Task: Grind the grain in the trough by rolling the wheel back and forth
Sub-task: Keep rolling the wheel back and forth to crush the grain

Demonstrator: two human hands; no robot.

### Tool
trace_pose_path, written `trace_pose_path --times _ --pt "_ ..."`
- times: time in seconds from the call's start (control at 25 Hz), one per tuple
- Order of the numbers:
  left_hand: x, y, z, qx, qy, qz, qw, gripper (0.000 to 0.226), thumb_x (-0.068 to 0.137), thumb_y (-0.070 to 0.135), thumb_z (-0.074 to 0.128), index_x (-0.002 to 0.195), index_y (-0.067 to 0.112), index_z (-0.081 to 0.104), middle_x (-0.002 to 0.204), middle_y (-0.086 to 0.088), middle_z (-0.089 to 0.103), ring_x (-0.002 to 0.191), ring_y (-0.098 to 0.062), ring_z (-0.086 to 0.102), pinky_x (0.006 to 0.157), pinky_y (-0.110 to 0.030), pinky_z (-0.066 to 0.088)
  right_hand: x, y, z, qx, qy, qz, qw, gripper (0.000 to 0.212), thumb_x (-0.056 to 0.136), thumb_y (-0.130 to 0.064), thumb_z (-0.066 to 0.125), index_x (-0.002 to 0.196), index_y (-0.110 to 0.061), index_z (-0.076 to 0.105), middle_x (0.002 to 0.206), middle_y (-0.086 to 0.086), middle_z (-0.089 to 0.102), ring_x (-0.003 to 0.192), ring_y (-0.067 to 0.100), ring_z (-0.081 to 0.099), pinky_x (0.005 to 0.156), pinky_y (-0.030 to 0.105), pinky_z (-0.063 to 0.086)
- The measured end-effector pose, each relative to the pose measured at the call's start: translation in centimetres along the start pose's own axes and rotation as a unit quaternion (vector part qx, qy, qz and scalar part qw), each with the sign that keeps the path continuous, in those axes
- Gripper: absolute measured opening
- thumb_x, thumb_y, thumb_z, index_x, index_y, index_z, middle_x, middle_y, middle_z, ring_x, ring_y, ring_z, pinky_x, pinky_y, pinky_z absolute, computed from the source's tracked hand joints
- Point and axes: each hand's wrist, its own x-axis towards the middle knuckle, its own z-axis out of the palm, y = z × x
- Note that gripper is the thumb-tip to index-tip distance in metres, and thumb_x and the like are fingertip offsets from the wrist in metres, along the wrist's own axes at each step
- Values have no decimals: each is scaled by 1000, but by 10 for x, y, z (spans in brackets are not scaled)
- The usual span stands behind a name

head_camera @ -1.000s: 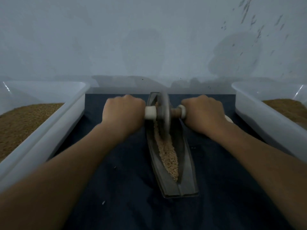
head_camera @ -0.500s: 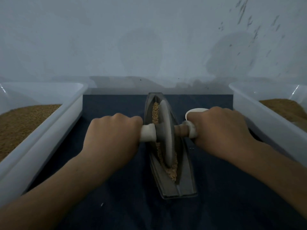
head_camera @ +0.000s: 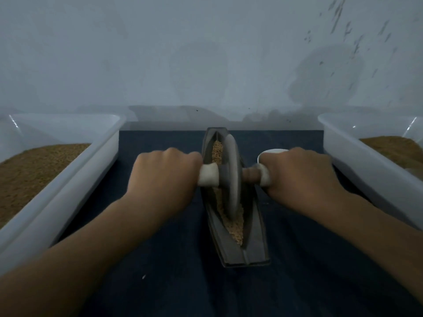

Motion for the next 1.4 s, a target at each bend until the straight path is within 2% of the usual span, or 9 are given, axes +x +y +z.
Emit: trace_pose_path --times 0.16,0.32,0.48,0.76,0.88,1.0,1.08,1.24,1.4 --pt "-6 -1 -6 -11 6 12 1000 54 56 28 81 70 26 28 50 6 30 41 -12 12 48 -20 8 -13 3 -12 6 9 -31 999 49 53 -35 75 61 -31 27 54 -15 14 51 -4 7 51 15 5" --pt "38 -1 35 -15 -29 -71 997 17 83 29 62 81 23 47 63 4 36 51 -17 32 49 -30 24 47 -6 17 1 -62 31 998 34 80 -36 70 68 -30 38 64 -8 42 57 18 42 53 26 29" --pt "52 -5 35 -62 -69 -100 991 9 88 29 59 93 22 56 73 1 45 62 -21 42 57 -35 34 78 -8 14 12 -99 34 994 26 88 -41 63 71 -28 49 67 -6 44 67 21 48 61 31 36" --pt "-24 0 -9 -38 48 13 998 59 49 26 82 72 24 28 53 7 30 42 -13 15 50 -19 6 -18 3 -17 3 66 -32 997 38 54 -39 64 62 -32 28 56 -15 9 52 -3 3 51 15 1" --pt "4 7 6 20 -19 -36 999 41 69 27 76 74 22 36 58 5 34 45 -15 24 46 -26 14 6 -4 8 -6 -16 21 1000 40 65 -35 76 65 -32 35 55 -13 29 47 6 22 48 19 10" --pt "58 2 20 18 -51 -48 997 8 88 23 63 89 18 57 78 -1 59 65 -24 57 53 -33 38 57 -5 32 59 -90 82 991 18 84 -35 63 75 -30 48 78 -2 60 69 26 55 57 30 35" --pt "68 1 17 15 -70 -48 996 8 89 21 61 96 19 63 86 -3 64 76 -28 65 57 -35 43 64 -3 33 72 -107 90 988 18 86 -33 61 74 -28 48 81 -1 62 76 28 61 61 32 39" --pt "12 4 5 -20 -3 -19 1000 32 75 30 73 79 22 42 62 6 34 53 -20 39 47 -30 22 9 -4 7 20 -29 28 999 36 77 -35 62 61 -30 30 58 -11 37 48 7 28 47 22 14" --pt "-19 1 -7 -24 65 31 997 60 47 23 85 70 22 29 53 6 29 43 -15 20 50 -19 4 -20 1 -12 -5 54 -33 998 31 57 -38 63 57 -30 33 52 -14 16 51 -4 6 51 14 3"
